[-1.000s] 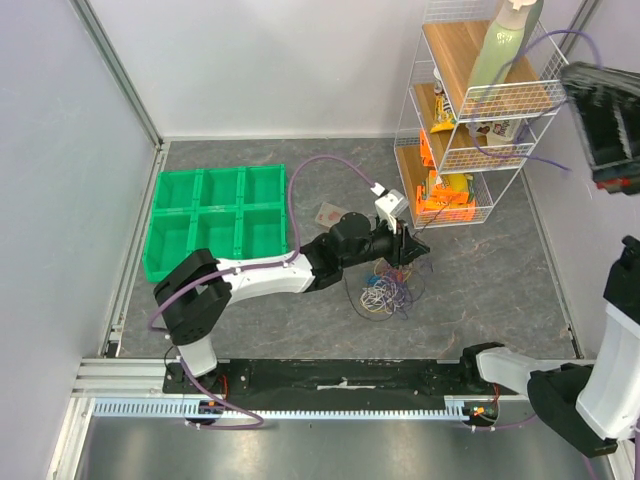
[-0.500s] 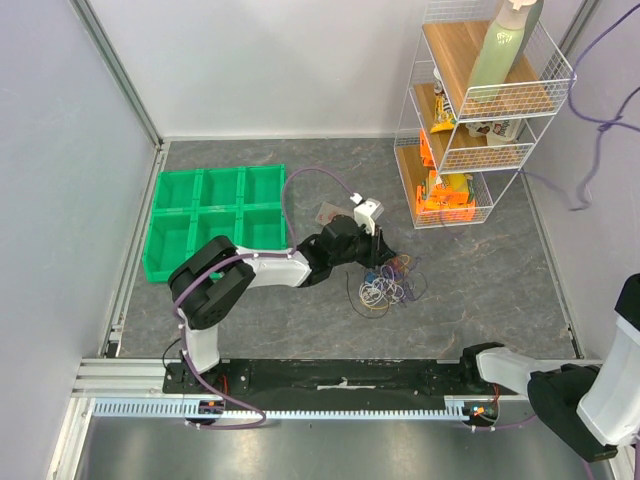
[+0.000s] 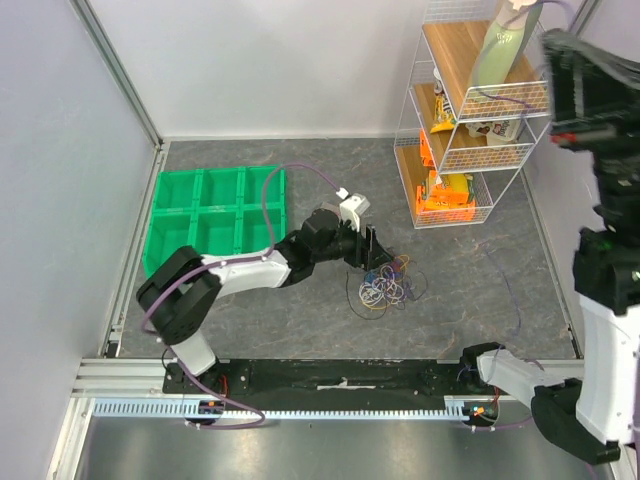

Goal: Untangle the cables

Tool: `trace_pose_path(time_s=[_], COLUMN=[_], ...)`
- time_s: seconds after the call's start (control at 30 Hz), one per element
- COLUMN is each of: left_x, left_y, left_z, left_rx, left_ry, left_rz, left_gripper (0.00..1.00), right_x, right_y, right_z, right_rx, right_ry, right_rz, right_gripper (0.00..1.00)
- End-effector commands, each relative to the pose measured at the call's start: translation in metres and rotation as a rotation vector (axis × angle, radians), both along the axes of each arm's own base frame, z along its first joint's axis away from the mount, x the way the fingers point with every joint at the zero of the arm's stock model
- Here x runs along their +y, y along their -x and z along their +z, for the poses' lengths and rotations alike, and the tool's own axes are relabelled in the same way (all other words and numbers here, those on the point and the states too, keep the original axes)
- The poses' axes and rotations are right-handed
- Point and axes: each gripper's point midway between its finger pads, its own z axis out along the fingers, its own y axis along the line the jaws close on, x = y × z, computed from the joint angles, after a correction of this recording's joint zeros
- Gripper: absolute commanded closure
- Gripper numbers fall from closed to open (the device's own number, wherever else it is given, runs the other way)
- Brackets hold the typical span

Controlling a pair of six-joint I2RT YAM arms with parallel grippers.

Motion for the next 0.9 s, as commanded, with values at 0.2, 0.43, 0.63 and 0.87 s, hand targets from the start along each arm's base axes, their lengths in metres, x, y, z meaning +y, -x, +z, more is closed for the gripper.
trace_pose_path(time_s=[0.2,0.43,0.63,0.87], left_x=[0.031,0.048,0.027,0.000], left_y=[0.063,0.083,0.075,0.100], left_z=[0.170,0.241,0.251,0.261], left_rx=[-0.103,-0.253,-0.224,-0.173], left_ry=[0.364,0.513,0.531,0.614], left_rz=[-0.281,-0.301,-0.313,-0.419], left_gripper=[0.27,0.07,0.15,0.27], right_x=[0.052,0.064,0.070,0.068], right_y=[-0.055,-0.058,-0.059,-0.050], right_z=[-0.094,-0.146,-0.165,-0.169], right_rx=[0.256,0.361,0.406,0.408], right_ry=[0.284,0.304,0.299,0.303], right_rz=[0.163,0.267,0.336,0.335], right_gripper=[1.00,1.00,1.00,1.00])
